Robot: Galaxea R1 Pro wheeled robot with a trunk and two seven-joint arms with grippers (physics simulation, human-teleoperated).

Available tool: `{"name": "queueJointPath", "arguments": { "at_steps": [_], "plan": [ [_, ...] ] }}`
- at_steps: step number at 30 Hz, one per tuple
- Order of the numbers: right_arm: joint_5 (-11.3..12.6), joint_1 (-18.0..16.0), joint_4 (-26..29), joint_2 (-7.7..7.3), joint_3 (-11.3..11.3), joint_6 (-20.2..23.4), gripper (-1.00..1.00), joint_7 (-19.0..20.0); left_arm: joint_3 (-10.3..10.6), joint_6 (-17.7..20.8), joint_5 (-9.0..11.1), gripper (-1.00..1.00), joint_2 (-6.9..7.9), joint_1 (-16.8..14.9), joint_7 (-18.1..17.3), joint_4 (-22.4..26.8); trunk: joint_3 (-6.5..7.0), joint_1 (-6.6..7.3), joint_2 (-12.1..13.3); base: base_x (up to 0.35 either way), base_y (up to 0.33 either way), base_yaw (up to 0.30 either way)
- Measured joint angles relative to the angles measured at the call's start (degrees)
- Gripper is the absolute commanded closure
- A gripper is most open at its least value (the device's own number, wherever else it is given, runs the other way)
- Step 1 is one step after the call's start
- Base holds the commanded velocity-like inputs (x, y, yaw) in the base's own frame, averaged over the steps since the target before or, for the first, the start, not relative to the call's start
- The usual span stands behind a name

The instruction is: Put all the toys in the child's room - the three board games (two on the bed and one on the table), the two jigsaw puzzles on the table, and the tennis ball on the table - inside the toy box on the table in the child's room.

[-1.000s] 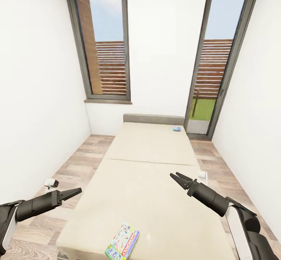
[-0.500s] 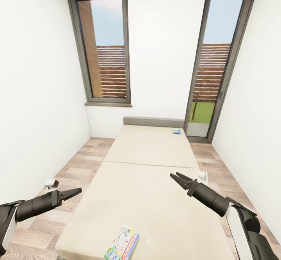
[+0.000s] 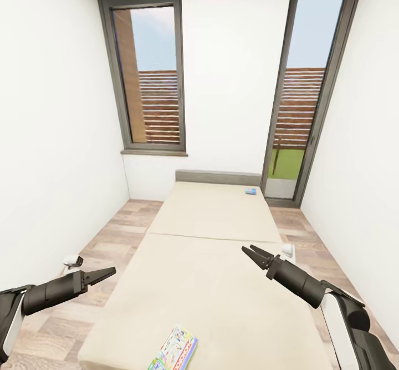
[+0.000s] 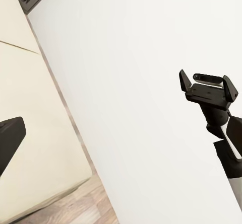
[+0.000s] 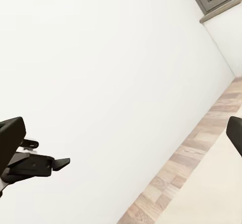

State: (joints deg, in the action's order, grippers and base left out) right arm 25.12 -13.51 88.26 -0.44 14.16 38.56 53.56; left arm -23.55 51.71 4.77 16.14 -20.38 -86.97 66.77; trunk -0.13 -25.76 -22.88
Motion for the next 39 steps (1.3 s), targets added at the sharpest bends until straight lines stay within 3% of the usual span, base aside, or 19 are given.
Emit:
{"name": "queueJointPath", "arguments": {
  "at_steps": [20,39],
  "plan": [
    [0.0,0.0,0.0,0.01,0.1,-0.2,-1.0,0.0,-0.1,0.1,0.0,-1.0,0.19,0.0,0.0,0.0,1.88,0.0,0.0,0.0,0.01,0.0],
    [0.2,0.0,0.0,-0.01,0.2,-2.1,-1.0,0.0,-0.3,0.1,0.0,-1.0,0.19,0.0,-0.1,-0.1,2.23,0.0,0.0,0.0,0.25,-0.051]
  ]
}}
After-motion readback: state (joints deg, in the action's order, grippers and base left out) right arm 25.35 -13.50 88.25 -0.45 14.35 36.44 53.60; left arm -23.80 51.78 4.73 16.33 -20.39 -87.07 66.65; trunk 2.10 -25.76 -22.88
